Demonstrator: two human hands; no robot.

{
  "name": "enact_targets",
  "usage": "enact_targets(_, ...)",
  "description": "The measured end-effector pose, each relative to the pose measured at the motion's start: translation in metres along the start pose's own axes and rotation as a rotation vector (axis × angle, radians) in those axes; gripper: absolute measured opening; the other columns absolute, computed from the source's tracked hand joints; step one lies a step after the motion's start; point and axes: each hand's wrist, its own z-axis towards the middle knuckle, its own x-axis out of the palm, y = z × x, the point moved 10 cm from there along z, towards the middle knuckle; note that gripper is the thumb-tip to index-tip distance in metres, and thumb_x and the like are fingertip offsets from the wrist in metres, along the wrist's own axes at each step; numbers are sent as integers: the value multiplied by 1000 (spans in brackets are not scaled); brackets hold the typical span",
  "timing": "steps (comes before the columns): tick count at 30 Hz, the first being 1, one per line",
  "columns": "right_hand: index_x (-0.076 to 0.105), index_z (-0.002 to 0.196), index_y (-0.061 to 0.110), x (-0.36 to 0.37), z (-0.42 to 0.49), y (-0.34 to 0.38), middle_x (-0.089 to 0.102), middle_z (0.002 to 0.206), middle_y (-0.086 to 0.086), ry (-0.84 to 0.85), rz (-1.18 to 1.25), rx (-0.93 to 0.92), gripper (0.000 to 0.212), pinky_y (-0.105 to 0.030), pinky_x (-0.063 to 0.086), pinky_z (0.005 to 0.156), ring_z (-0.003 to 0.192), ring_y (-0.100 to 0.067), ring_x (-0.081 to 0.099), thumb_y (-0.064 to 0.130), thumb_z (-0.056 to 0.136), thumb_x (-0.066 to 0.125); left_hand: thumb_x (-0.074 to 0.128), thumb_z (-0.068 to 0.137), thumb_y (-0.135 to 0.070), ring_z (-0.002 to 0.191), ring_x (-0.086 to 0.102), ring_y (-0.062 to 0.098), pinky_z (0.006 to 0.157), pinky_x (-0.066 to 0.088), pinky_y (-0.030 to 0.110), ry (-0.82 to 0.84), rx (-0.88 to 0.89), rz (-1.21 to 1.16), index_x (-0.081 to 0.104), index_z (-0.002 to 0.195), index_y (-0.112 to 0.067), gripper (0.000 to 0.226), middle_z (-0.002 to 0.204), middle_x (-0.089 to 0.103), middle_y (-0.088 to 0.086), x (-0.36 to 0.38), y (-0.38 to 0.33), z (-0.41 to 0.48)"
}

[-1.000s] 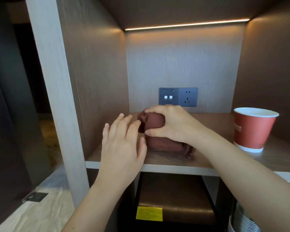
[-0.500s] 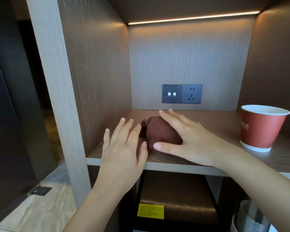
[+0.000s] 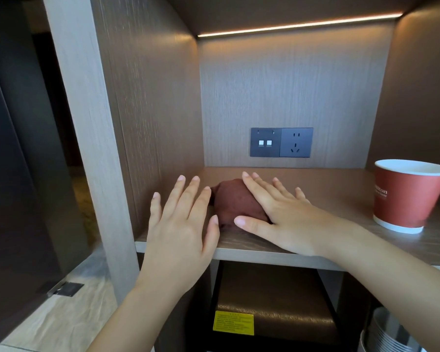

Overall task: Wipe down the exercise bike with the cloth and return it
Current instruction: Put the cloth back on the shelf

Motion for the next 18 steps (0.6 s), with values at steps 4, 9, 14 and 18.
enact_targets(4, -24, 135, 47, 10, 18, 17, -18, 154, 13, 20, 10, -34, 92, -52, -9, 111, 142, -23, -16, 83, 56, 5, 29, 88, -35, 129, 39, 31, 102, 17, 54, -23, -4, 21, 57, 122, -7, 52, 132, 52, 15, -3, 10, -4)
enact_targets(9, -24, 135, 46, 18, 34, 36, -17, 154, 12, 25, 17, -79, 87, -54, -11, 109, 142, -22, -15, 83, 63, 7, 31, 88, -33, 131, 35, 32, 103, 15, 52, -51, -29, 38, 56, 124, -6, 51, 134, 50, 16, -4, 24, -8)
enact_targets(14, -23, 137, 44, 23, 46, 51, -16, 155, 11, 29, 0, -103, 80, -56, -12, 109, 142, -23, -15, 76, 73, 13, 35, 88, -27, 132, 32, 32, 105, 11, 50, -97, -19, 50, 54, 124, -3, 48, 135, 48, 17, -10, 32, -13)
enact_targets(18, -23, 137, 43, 26, 53, 62, -15, 155, 9, 19, -4, -116, 79, -57, -11, 108, 142, -24, -14, 75, 75, 14, 36, 88, -27, 131, 34, 32, 105, 16, 50, -132, -7, 118, 55, 124, -2, 47, 134, 49, 18, -19, 35, -18)
